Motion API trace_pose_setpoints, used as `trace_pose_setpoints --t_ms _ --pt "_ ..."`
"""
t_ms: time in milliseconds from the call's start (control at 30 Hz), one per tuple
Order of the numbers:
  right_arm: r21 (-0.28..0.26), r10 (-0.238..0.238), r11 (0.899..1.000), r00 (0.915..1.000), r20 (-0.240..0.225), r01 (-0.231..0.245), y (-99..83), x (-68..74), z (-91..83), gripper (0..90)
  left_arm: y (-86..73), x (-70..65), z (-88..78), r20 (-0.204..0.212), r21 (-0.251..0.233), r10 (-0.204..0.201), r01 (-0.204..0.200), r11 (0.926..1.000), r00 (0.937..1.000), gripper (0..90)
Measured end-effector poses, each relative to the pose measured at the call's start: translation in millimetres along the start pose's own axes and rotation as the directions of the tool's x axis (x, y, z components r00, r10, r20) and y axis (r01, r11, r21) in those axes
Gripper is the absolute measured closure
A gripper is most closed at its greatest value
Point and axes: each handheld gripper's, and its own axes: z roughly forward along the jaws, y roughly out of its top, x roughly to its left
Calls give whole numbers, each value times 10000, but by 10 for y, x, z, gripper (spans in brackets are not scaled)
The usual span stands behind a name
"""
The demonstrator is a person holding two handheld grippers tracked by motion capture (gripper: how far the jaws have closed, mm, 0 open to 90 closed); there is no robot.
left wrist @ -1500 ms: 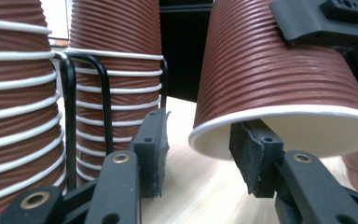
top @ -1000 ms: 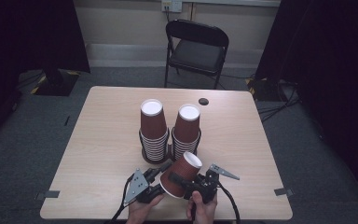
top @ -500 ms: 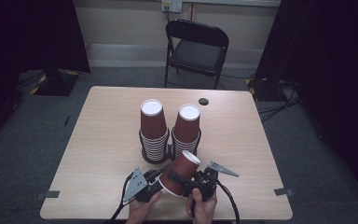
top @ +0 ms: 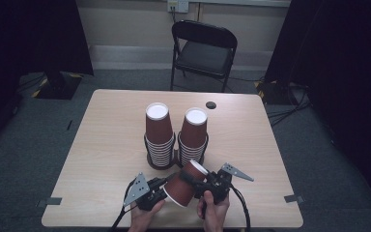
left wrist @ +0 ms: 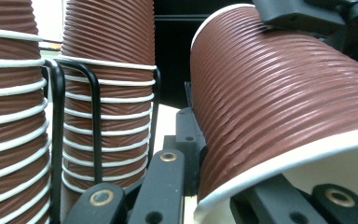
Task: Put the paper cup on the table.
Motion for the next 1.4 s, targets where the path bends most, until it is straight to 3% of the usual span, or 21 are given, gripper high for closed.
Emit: trace_pose_setpoints --t_ms 267,300,400,433,567,667,767,967,1033,1067,1100,1133,1200,1233,1333,1367,1400 --pt "-315 -129 9994 9994 311 139 59 -35 -65 127 32 0 -49 146 638 -43 34 9980 9999 857" --pt "-507 -170 9985 9991 399 191 65 -37 -101 133 39 8 -69 134 923 -37 24 9957 9999 857" --pt "-607 -485 9968 9973 558 519 65 -35 -134 130 55 4 -83 201 1198 244 -266 9924 9995 856" --pt "-620 -647 9957 9960 618 686 64 -34 -146 130 84 -6 -98 119 1465 491 -503 9879 9987 856" --pt "-639 -1541 9852 9852 757 1590 63 -29 -192 129 135 26 -129 16 1771 683 -675 9819 9977 856" --pt "-548 -1767 9821 9822 631 1802 68 -25 -214 128 163 56 -145 -68 2052 619 -592 9769 9981 856" --pt "-444 -2360 9703 9709 402 2377 66 -34 -247 126 204 117 -184 -199 2363 553 -491 9704 9983 857" --pt "-23 -2605 9654 9650 302 2607 28 -42 -266 133 264 184 -232 -32 3057 262 -240 9518 9997 858" --pt "47 -2786 9604 9604 -34 2786 15 -48 -279 151 283 202 -236 -50 3303 182 -155 9438 9998 858" --pt "47 -2786 9604 9604 -34 2786 15 -48 -279 151 283 202 -236 -50 3303 182 -155 9438 9998 859" --pt "98 -3025 9531 9531 -84 3026 5 -51 -291 153 302 216 -232 -148 3520 159 -96 9360 9998 859" --pt "98 -3025 9531 9531 -84 3026 5 -51 -291 153 302 216 -232 -148 3520 159 -96 9360 9998 859" --pt "188 -3613 9323 9324 -50 3613 -19 -62 -297 152 330 235 -220 -318 3755 209 -75 9268 9993 859" --pt "200 -3750 9268 9270 -15 3750 -31 -67 -299 151 339 243 -219 -343 3800 176 -33 9250 9993 859" --pt "306 -3871 9213 9218 -183 3875 -53 -76 -294 145 356 263 -213 -346 3933 168 -19 9194 9993 859" --pt "259 -4150 9094 9097 -148 4152 -82 -74 -287 130 370 275 -209 -382 4023 163 5 9155 9991 859" --pt "186 -4096 9119 9120 -212 4100 -94 -78 -285 130 377 288 -209 -356 4088 128 29 9126 9993 859"
